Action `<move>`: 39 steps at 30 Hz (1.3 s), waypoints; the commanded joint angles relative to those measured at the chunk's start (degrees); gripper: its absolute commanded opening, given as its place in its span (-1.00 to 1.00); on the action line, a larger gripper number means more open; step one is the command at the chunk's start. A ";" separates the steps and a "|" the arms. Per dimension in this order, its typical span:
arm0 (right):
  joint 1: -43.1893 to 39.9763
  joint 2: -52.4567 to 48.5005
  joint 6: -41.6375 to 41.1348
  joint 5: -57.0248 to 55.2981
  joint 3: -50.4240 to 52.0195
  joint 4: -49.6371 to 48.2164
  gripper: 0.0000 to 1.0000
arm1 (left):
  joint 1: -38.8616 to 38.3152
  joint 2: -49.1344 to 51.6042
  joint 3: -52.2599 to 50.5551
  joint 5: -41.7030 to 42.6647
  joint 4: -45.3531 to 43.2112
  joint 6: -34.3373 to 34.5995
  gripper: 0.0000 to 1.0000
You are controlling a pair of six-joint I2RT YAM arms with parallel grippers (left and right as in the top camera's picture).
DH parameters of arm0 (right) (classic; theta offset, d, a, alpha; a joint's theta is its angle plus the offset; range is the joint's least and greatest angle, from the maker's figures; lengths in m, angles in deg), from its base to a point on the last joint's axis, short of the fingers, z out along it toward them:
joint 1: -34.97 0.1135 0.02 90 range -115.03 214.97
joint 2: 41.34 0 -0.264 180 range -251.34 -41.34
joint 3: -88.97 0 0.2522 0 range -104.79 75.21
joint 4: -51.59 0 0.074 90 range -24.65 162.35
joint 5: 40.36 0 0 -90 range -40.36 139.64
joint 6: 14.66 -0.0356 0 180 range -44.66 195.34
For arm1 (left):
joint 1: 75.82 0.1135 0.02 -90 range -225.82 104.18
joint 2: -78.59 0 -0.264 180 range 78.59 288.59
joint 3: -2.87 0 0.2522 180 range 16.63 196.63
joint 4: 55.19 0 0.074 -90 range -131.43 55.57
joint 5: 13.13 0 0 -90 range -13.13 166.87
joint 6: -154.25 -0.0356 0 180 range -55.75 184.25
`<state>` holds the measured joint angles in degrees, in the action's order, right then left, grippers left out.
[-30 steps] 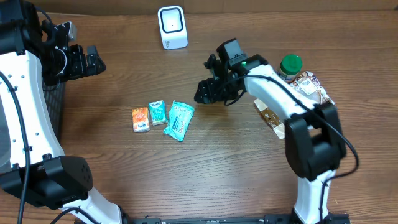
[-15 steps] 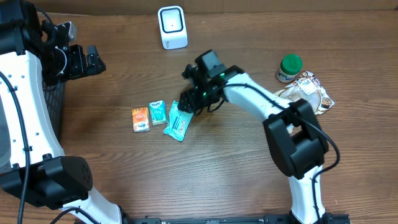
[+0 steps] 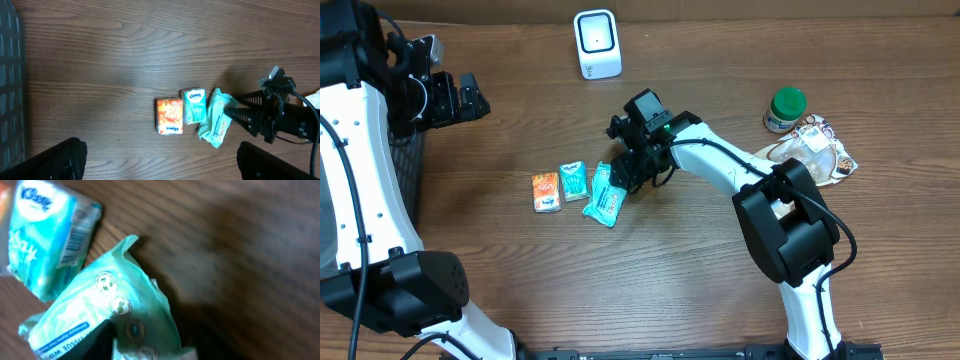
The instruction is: Scan the item barcode
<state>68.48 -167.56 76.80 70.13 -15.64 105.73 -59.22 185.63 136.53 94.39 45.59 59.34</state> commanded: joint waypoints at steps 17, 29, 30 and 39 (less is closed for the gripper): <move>2.32 -1.49 -9.64 -2.82 0.09 2.80 -0.92 | 0.15 -0.11 0.52 -0.13 -0.11 -0.90 0.99; -4.61 10.88 -8.74 -3.13 -3.19 13.68 -0.92 | 0.15 -0.11 0.52 -0.13 -0.11 -0.90 0.99; -5.11 12.59 -8.74 -3.56 -3.19 14.36 -0.92 | 0.15 -0.11 0.52 -0.13 -0.11 -0.90 0.99; -3.06 20.24 -19.21 -33.83 -3.21 19.91 -0.92 | 0.15 -0.11 0.52 -0.13 -0.11 -0.90 0.99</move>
<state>63.65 -148.15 63.07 51.66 -18.00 124.79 -59.22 185.63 136.53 94.37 45.59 59.34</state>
